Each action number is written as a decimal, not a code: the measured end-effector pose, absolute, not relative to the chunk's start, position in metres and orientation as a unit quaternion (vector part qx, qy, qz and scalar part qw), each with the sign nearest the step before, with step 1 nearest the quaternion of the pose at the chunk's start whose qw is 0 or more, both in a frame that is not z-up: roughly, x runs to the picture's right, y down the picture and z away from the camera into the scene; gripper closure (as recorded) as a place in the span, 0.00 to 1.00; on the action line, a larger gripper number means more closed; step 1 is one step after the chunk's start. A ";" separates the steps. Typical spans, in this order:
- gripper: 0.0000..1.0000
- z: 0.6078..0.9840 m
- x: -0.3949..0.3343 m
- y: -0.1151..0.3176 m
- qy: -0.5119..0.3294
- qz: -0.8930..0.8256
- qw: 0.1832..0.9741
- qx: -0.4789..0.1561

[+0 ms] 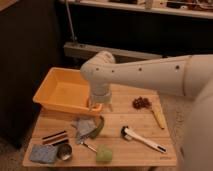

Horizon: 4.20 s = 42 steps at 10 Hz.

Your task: Place banana in tray

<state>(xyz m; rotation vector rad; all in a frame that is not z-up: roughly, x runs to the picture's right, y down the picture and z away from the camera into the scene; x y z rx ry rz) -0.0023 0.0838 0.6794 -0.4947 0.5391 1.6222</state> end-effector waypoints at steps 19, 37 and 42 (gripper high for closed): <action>0.35 0.642 0.160 0.089 0.231 0.722 0.624 -0.187; 0.35 0.747 0.356 0.117 0.243 0.549 0.753 -0.268; 0.35 0.731 0.322 0.102 0.178 0.567 0.753 -0.282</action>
